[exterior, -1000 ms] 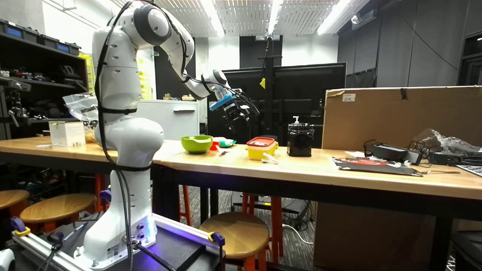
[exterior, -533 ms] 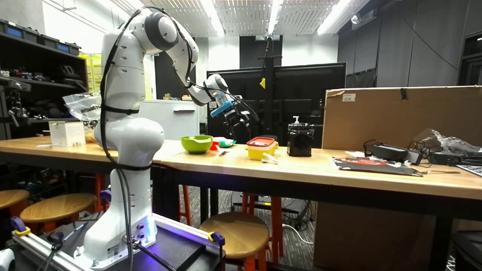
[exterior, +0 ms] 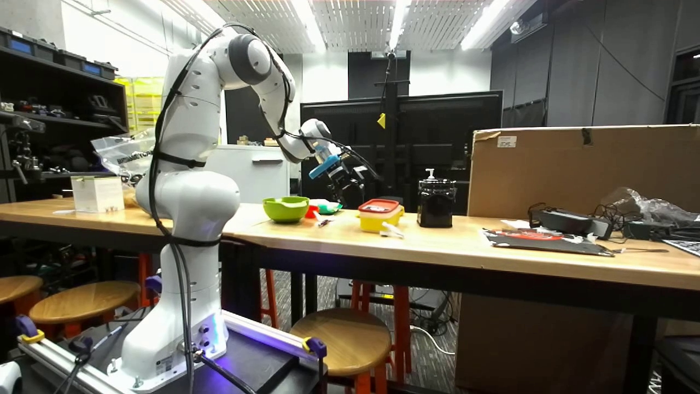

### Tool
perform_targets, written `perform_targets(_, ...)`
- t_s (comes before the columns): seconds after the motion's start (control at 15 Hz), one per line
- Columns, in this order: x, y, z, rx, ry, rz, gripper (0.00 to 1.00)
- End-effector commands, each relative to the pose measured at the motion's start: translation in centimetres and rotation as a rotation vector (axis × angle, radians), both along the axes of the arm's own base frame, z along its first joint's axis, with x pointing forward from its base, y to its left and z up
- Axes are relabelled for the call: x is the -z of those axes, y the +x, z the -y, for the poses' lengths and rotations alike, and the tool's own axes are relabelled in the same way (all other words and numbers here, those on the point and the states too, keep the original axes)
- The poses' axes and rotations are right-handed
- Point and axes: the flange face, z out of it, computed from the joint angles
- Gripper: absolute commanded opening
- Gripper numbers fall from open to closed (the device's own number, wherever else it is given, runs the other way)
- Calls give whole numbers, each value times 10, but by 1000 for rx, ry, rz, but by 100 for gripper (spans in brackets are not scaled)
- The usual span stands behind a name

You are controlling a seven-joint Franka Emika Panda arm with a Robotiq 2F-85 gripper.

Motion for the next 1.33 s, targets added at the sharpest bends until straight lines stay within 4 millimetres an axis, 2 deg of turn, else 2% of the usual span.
perform_targets(0.0,-2,0,0,1,0,1,100)
perform_targets(0.67,-5,11,9,-81,-112,-25,100)
perform_targets(1.0,3,28,6,-124,-136,-32,100)
perform_targets(1.27,12,46,12,-143,-156,-26,100)
